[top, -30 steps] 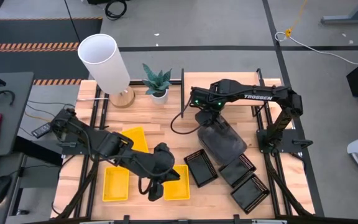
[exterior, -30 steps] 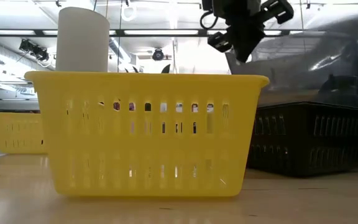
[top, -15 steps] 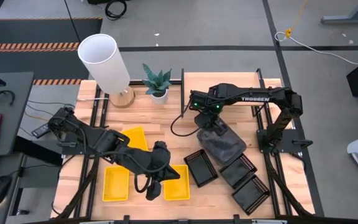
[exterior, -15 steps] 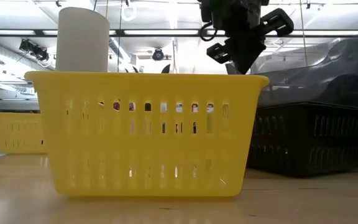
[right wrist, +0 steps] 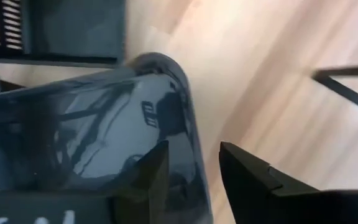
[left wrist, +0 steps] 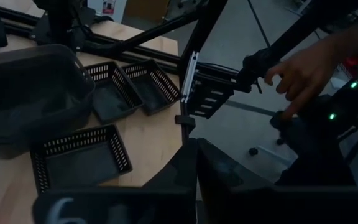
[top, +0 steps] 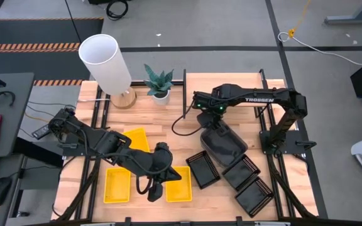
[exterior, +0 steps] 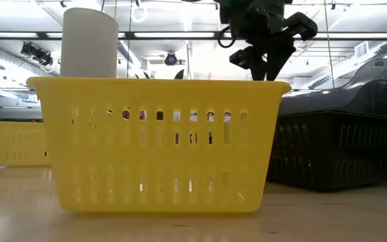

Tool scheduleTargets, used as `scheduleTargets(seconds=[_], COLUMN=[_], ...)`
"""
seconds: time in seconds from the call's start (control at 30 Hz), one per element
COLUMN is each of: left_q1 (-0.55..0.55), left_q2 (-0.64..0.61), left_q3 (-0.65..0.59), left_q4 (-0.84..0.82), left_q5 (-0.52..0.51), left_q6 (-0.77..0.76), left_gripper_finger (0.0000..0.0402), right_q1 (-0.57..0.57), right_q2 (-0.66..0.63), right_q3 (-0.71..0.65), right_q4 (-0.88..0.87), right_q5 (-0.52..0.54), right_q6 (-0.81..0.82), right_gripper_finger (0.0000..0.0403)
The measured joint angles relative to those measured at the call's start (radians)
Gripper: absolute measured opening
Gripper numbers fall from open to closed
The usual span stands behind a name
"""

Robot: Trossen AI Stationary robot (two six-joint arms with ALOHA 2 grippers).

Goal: Stack baskets on shelf by color
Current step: Put the stacked gray bins on the shelf

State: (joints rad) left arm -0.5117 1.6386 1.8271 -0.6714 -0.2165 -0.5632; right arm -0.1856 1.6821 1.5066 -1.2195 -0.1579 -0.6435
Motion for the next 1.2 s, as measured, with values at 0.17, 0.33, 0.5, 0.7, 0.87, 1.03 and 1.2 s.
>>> scheduleTargets(seconds=[0.17,0.33,0.5,0.7,0.87,1.03,1.2], left_q1=[0.000,0.004,0.005,0.033,0.058,0.073,0.087], left_q2=[0.000,0.001,0.001,0.002,0.002,0.002,0.002], left_q3=[0.000,0.000,0.000,-0.002,-0.002,-0.002,-0.002], left_q4=[-0.028,-0.077,-0.168,-0.227,-0.233,-0.236,-0.249], left_q5=[0.000,0.000,0.000,-0.019,-0.020,-0.020,-0.034], left_q6=[0.002,0.058,0.058,0.063,0.062,0.050,0.019], left_gripper_finger=[0.0010,0.0014,0.0023,0.0021,0.0013,0.0017,0.0029], right_q1=[0.005,0.023,0.066,0.152,0.233,0.310,0.363], right_q2=[-0.059,-0.139,-0.222,-0.301,-0.341,-0.351,-0.346], right_q3=[0.000,0.000,0.000,0.000,0.000,0.000,0.000], right_q4=[-0.004,-0.013,-0.032,-0.037,-0.036,-0.035,-0.009], right_q5=[0.085,0.095,0.079,0.079,0.101,0.197,0.216], right_q6=[0.093,0.309,0.566,0.742,0.835,0.884,0.915], right_gripper_finger=[0.0152,0.0152,0.0152,0.0152,0.0152,0.0152,0.0152])
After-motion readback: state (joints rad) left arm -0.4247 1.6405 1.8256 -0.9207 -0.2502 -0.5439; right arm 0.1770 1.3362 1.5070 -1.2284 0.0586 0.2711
